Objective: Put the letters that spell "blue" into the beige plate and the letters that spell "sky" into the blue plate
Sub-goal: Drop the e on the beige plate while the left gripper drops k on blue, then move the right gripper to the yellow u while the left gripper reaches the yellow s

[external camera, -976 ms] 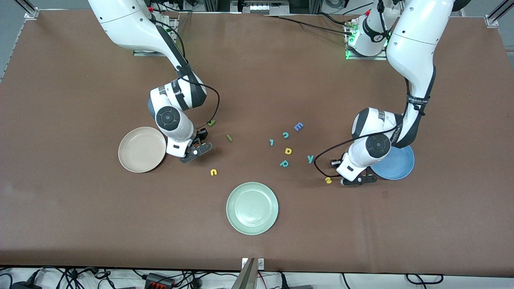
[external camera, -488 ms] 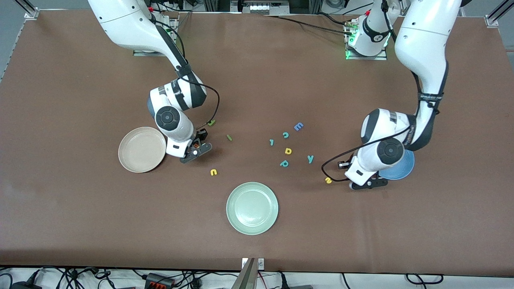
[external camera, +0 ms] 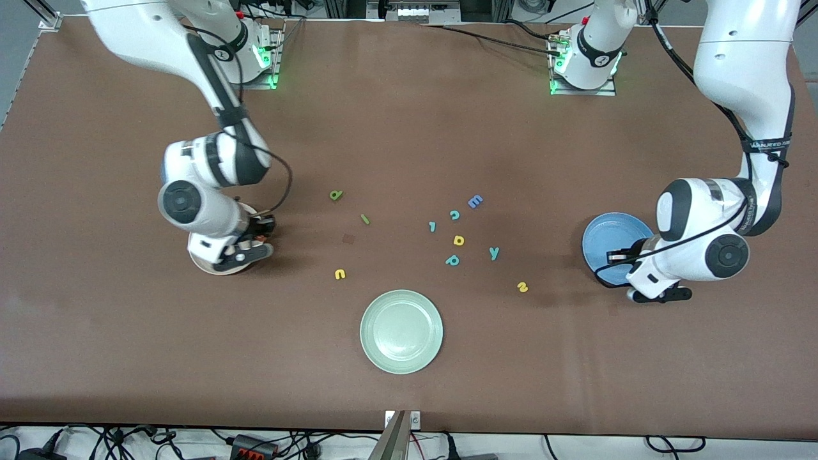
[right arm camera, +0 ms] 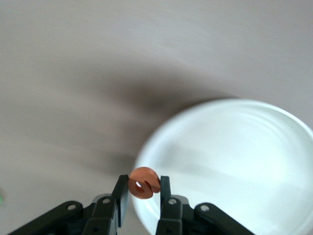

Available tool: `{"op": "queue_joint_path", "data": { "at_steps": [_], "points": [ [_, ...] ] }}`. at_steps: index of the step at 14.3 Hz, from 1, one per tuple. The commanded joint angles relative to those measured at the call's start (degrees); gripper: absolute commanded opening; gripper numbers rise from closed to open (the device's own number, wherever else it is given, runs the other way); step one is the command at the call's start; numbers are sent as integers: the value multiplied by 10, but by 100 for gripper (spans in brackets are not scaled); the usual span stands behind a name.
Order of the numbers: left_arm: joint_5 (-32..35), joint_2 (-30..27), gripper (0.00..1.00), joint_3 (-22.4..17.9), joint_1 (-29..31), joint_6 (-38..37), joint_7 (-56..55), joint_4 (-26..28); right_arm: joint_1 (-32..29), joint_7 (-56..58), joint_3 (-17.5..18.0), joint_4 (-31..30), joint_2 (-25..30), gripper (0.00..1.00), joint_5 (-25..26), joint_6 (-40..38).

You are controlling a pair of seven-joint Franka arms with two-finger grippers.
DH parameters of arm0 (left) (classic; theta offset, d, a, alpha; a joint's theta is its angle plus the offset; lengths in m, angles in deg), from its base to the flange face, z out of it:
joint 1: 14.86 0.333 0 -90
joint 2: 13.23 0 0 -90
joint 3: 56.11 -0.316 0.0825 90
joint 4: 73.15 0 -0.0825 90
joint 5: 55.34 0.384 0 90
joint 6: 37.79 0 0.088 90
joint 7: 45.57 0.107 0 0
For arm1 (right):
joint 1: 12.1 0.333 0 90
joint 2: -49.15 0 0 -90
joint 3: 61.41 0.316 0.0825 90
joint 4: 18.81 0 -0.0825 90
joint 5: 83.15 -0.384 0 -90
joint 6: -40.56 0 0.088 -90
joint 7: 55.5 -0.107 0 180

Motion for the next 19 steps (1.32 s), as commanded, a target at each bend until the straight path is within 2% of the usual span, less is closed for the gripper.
{"op": "queue_joint_path", "data": {
  "at_steps": [1, 2, 3, 4, 5, 6, 7, 11, 14, 17, 19],
  "points": [
    [1, -12, 9, 10, -3, 61, 11, 62, -31, -7, 10, -14, 10, 14, 0, -23],
    [1, -11, 18, 10, -2, 65, 13, 63, -44, -6, 10, -19, 5, 14, 1, -23],
    [1, -10, 43, 10, -3, 65, 14, 63, -56, -4, 10, -22, -3, 14, 1, -21],
    [1, -10, 87, 11, -3, 64, 13, 60, -62, -4, 10, -22, -12, 14, 1, -17],
    [1, -11, 100, 12, -5, 62, 13, 56, -63, -5, 10, -19, -20, 16, 0, -17],
    [1, -12, 100, 12, -10, 61, 11, 51, -63, -3, 10, -15, -22, 37, 0, -15],
    [1, -12, 100, 13, -12, 60, 8, 38, -58, -10, 10, -4, -20, 99, -1, -18],
    [1, -10, 100, 47, -19, 41, 3, -24, -32, -8, 18, 64, -22, 100, -4, -21],
    [-2, 12, 100, 54, -57, 41, -21, -76, 26, -40, 18, 135, -72, 100, -7, -19],
    [-1, 70, 100, 54, -83, 44, -126, -148, 58, -120, 18, 182, -111, 100, -5, -17],
    [-6, 85, 100, 55, -88, 45, -206, -159, 79, -147, 18, 202, -134, 100, -4, -15]
  ]
}}
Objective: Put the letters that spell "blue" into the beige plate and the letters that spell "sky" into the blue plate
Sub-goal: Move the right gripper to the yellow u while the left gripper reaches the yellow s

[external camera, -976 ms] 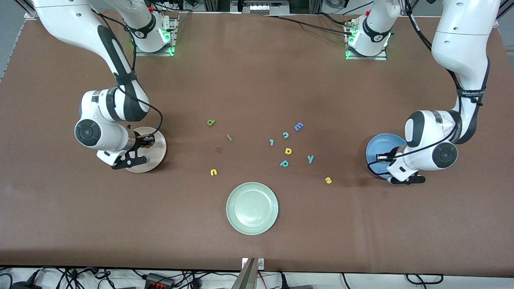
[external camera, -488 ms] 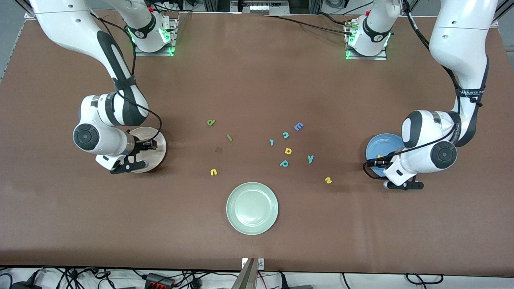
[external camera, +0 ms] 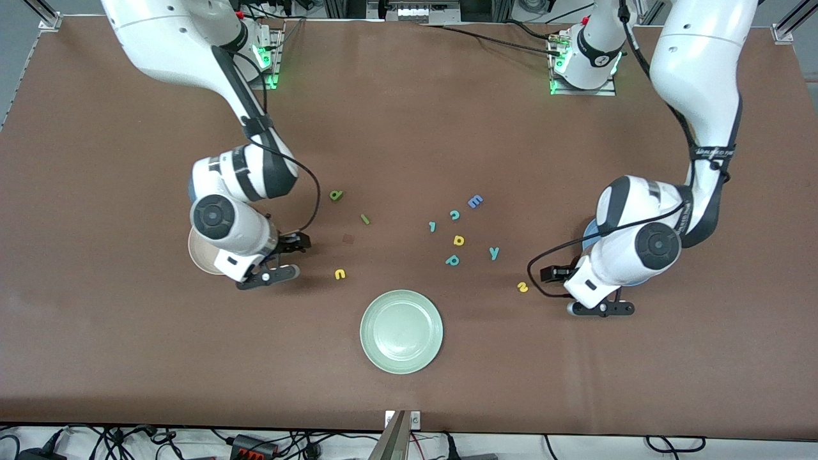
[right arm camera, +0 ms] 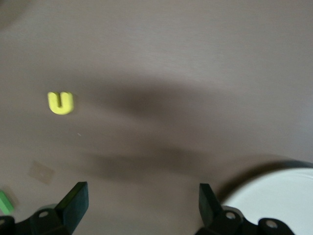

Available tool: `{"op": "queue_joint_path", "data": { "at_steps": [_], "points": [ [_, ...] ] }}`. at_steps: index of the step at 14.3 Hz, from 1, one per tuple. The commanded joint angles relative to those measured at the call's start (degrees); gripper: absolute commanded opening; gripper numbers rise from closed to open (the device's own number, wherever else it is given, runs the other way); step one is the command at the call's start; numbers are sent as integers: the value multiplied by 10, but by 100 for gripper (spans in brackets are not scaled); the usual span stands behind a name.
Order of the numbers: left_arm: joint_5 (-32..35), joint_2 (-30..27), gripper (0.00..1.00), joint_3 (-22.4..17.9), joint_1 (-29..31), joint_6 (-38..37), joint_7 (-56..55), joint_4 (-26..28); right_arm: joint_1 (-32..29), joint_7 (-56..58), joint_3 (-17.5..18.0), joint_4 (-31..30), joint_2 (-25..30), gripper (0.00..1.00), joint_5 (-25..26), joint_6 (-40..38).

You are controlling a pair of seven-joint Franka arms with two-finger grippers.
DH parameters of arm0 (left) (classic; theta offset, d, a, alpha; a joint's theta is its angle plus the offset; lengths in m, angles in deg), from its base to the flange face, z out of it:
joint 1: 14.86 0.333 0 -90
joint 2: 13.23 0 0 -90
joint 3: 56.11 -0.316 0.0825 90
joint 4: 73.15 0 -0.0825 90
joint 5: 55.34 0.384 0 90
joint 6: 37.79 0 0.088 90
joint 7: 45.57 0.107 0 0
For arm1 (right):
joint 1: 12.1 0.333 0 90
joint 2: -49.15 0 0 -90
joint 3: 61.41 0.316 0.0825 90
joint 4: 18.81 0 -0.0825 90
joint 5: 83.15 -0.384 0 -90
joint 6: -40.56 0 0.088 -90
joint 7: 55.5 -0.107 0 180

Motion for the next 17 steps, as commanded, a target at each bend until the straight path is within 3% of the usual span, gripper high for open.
{"op": "queue_joint_path", "data": {
  "at_steps": [1, 5, 8, 11, 13, 17],
  "points": [
    [-6, 44, 100, 0, -5, -9, -94, -49, 19, -46, -3, 60, -49, 100, -1, -3],
    [-4, 59, 100, -6, -26, -7, -149, -57, 56, -112, -5, 122, -91, 100, 2, -2],
    [-5, 74, 100, -7, -11, 40, -142, -59, 71, -140, -5, 131, -107, 100, 2, 23],
    [-2, 80, 100, -7, -41, 44, -149, -56, 85, -146, -8, 131, -124, 100, 5, 52],
    [0, 85, 100, -7, -55, 44, -149, -56, 87, -146, -10, 132, -133, 81, 10, 56],
    [1, 93, 100, -9, -60, 45, -148, -53, 87, -145, -10, 135, -139, 57, 41, 59]
  ]
}}
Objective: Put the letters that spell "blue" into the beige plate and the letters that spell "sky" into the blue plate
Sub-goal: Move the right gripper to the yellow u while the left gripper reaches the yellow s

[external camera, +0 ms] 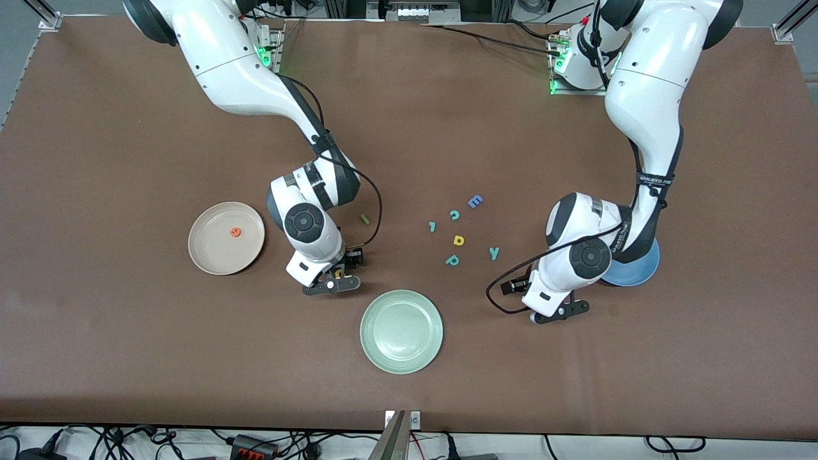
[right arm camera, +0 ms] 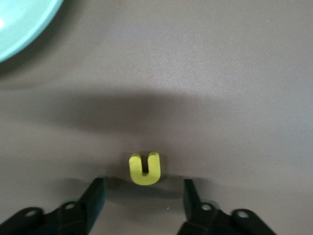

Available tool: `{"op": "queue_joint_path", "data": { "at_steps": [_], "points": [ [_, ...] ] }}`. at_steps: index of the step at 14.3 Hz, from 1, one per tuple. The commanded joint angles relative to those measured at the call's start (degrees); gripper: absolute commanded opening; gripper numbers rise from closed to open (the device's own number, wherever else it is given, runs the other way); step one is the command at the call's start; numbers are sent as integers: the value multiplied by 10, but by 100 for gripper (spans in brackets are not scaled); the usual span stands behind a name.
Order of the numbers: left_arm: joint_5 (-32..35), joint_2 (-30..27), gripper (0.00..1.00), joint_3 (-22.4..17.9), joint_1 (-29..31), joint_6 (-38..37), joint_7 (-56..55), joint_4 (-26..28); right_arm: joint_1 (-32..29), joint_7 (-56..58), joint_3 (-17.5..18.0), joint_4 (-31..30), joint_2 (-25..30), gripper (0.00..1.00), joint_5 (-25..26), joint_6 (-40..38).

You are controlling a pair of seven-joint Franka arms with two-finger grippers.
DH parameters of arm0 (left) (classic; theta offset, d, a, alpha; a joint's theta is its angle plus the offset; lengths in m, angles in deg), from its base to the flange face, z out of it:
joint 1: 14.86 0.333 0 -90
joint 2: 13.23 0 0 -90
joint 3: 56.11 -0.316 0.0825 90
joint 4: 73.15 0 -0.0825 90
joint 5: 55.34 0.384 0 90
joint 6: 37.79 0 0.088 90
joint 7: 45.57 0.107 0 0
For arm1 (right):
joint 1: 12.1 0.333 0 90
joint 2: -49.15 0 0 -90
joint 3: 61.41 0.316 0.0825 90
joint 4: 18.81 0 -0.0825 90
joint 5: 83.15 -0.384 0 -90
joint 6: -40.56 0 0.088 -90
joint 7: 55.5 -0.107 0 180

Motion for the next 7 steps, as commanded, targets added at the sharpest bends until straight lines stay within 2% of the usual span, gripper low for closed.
{"op": "queue_joint_path", "data": {
  "at_steps": [1, 3, 5, 7],
  "points": [
    [1, 17, 100, -6, -3, 6, -4, -14, 6, -10, -6, 26, -11, 54, 13, -4],
    [1, 19, 98, -6, -4, 15, -4, -13, 5, -10, -6, 30, -15, 50, 13, -4],
    [1, 22, 82, -6, -4, 15, -4, -13, 6, -9, -6, 31, -15, 46, 13, -4],
    [2, 25, 72, -6, -3, 15, -3, -13, 5, -7, -6, 31, -15, 39, 13, -3]
  ]
}}
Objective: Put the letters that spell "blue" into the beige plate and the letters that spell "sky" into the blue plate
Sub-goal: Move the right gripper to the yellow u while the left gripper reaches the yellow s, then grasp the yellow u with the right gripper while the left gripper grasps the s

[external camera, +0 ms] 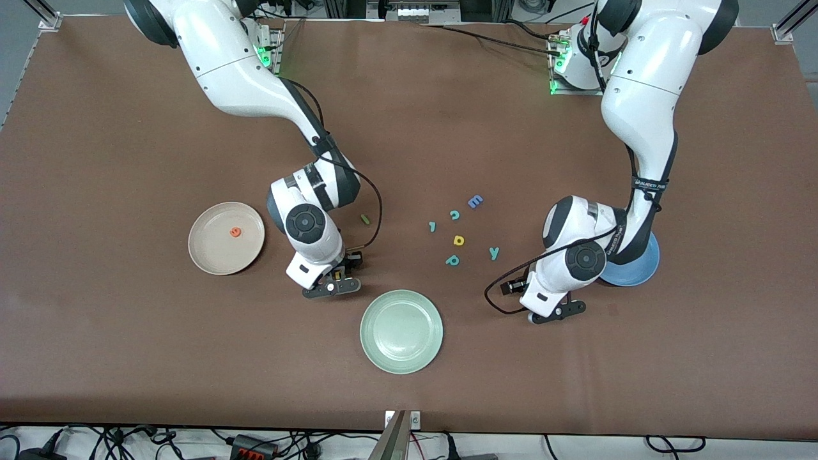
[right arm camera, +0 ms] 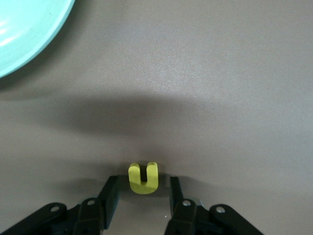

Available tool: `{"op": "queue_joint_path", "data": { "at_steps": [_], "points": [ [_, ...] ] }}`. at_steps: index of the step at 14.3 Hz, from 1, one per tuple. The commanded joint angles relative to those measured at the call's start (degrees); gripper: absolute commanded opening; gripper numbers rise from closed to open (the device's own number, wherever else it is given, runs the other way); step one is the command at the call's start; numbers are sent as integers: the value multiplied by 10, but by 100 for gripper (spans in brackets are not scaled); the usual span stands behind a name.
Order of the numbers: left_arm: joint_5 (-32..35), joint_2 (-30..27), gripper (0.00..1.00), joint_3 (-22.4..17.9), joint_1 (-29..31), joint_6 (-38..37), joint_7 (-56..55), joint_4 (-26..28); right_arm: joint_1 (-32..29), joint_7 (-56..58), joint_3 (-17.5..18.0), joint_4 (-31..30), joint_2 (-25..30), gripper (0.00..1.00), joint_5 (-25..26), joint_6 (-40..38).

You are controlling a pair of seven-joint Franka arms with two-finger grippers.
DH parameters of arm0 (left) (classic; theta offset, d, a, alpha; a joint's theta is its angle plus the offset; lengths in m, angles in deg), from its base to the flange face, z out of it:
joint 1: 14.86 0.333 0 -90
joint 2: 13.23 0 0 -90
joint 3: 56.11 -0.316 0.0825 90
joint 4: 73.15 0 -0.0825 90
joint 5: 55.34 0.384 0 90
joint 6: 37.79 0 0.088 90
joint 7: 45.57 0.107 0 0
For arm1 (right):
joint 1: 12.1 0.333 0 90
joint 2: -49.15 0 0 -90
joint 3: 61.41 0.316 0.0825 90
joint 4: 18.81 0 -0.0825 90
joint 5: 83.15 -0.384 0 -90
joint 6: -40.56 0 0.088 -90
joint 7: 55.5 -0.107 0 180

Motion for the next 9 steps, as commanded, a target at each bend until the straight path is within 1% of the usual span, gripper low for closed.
{"op": "queue_joint_path", "data": {
  "at_steps": [1, 3, 6, 8, 9],
  "points": [
    [8, 11, 68, -4, -2, 1, -3, -13, 5, -6, -4, 17, -11, 36, 8, -3],
    [18, 12, 65, -4, -3, 1, -4, -13, 5, -4, -4, 17, -11, 36, 9, -3],
    [17, 15, 55, -4, -3, 2, -4, -14, 5, -4, -5, 17, -14, 36, 11, -3],
    [17, 15, 45, -4, -2, 3, -4, -14, 5, -4, -5, 17, -14, 36, 23, -3],
    [18, 15, 37, -4, -2, 7, -3, -14, 4, -4, -4, 17, -14, 36, 25, -3]
  ]
}}
